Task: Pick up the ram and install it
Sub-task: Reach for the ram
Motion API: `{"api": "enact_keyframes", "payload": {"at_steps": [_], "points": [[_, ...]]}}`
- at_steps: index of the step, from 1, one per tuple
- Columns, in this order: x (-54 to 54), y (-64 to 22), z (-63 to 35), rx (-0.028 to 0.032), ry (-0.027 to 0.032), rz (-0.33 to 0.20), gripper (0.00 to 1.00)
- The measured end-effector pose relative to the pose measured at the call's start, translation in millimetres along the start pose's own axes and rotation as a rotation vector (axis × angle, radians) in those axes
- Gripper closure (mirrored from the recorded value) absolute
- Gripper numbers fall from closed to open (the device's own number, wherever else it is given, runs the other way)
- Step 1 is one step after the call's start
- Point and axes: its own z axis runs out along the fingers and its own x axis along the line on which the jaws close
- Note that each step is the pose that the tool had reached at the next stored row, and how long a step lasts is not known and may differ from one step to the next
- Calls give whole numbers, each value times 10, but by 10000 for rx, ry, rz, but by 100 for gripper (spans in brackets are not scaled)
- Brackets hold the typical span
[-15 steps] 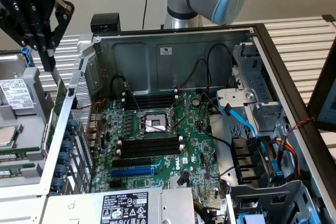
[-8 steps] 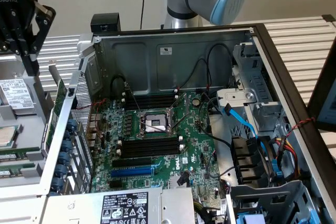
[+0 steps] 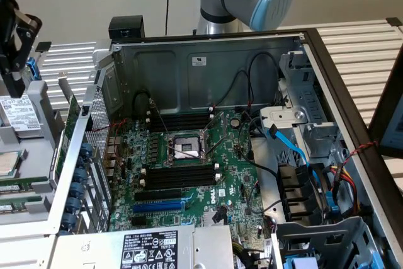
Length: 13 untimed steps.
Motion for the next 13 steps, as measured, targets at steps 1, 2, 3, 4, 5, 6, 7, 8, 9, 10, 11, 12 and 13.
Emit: {"api": "enact_keyframes", "payload": {"at_steps": [1,2,3,4,5,6,7,8,9,10,11,12,13], "points": [[45,-4,8,1,6,-1,89],[86,-7,14,2,14,-1,89],[129,-10,20,2,22,0,89],[173,-14,25,2,31,0,89],[218,-17,29,3,46,2,89],[258,-20,31,5,71,3,89],[298,-23,32,5,99,4,89],[341,-26,34,-3,118,5,89],[385,-30,35,-15,132,4,89],[434,-33,36,-29,140,4,89],[479,-37,37,-39,145,3,89],[522,-40,38,-46,145,3,89],[562,-43,40,-49,145,3,89]]}}
